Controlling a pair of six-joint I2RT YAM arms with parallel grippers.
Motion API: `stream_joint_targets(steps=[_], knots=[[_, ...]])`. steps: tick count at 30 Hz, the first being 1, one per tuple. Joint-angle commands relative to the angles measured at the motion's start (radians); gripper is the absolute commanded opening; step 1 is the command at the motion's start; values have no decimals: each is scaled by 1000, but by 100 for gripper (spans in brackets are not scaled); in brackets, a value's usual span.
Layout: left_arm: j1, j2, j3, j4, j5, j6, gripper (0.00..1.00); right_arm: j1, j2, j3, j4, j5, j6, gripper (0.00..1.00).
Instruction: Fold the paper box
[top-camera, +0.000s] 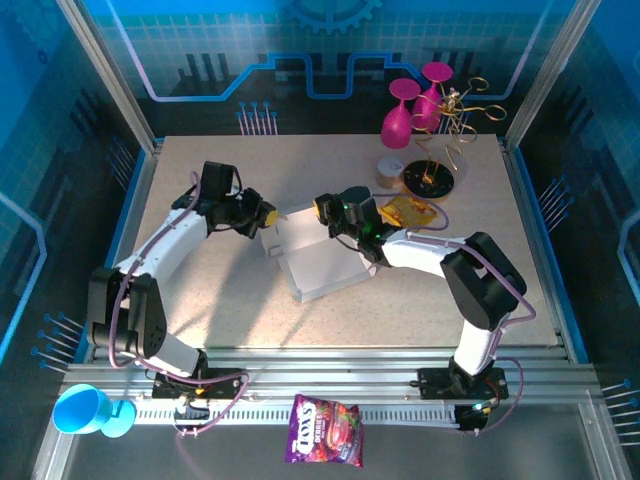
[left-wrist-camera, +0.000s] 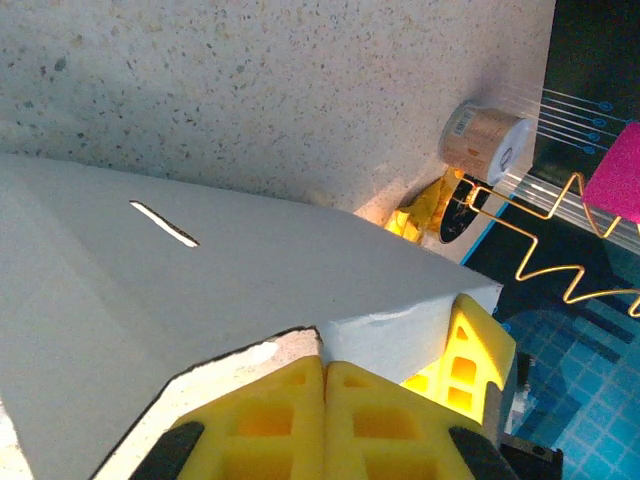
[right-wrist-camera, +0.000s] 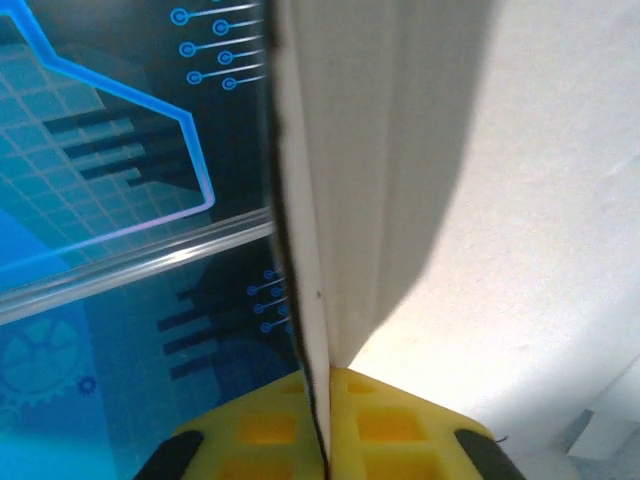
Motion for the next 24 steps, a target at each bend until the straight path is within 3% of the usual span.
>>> stream_joint_targets(steps=[1,3,5,6,9,12,14,20,24], knots=[[9,21,14,-19,37,49,0,-14,13,45,7,-3,1,0],[17,8,45,-59,13,103,29,-19,17,54,-21,-4,18,0],[32,-36,66,-129,-59,161,50,-29,21,71,-61,-18,42,0],[50,-69,54,-138,-83,175,57,-34,18,80,-80,-24,56,0],[148,-164,-68,-70,-56,153,61,-47,-13,99,-124,-35,74,0],[245,-197,-168,-29,-3,147,60,-50,-68,101,-170,-27,99,0],[284,-193,-225,15,27,154,50,-51,-110,110,-236,-22,106,0],[292,-123,-368,222,86,101,24,-67,-136,115,-291,-23,132,0],[290,-58,-377,321,112,103,13,-67,-138,116,-301,-25,125,0]])
